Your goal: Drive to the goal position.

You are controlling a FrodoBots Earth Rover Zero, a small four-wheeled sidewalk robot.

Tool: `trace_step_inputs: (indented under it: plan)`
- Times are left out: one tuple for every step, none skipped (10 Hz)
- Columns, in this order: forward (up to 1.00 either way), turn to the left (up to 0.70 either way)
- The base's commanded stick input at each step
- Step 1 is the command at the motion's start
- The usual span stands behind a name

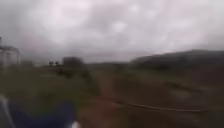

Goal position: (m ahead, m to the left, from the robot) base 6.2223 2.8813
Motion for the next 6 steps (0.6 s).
trace_step_inputs:
  plan:
    - [0.51,0.00]
    - [0.70,0.00]
    - [0.70,0.00]
    - [0.70,0.00]
    - [0.70,0.00]
    - [0.70,0.00]
